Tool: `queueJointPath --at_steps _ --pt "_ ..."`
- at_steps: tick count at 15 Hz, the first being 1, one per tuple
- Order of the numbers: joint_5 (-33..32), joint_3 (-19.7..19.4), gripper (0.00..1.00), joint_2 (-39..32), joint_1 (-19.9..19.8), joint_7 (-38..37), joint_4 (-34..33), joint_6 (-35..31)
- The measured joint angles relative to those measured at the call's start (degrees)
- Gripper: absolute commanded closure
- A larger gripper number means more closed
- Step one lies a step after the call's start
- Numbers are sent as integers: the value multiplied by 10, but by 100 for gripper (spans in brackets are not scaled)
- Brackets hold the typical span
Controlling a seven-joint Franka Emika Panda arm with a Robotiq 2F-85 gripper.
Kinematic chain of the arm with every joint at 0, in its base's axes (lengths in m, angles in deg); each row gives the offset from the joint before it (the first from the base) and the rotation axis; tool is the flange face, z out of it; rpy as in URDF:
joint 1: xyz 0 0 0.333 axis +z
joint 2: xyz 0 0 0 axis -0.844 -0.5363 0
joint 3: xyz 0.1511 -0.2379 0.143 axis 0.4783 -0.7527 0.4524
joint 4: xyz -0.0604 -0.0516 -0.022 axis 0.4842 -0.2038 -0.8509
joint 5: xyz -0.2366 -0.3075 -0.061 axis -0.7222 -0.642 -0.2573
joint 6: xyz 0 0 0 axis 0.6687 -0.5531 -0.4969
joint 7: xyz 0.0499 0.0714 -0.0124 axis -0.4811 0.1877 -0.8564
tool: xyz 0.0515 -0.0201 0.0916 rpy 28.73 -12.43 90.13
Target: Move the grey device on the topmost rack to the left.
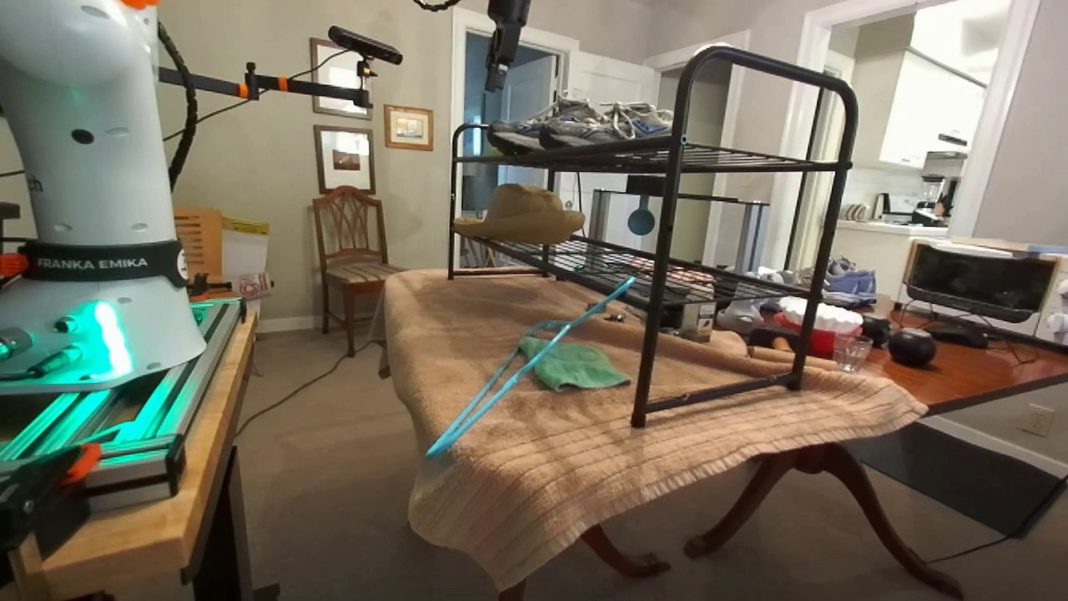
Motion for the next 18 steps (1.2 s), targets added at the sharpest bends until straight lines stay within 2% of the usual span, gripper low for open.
queueJointPath --at_steps 4,5,10,18 --pt "-26 8 96 -29 26 -34 -16 -67" --pt "-34 7 100 -36 30 -44 -19 -86" --pt "-66 2 100 -71 35 -70 -33 -144" --pt "-63 -1 100 -101 43 -80 -49 -149"
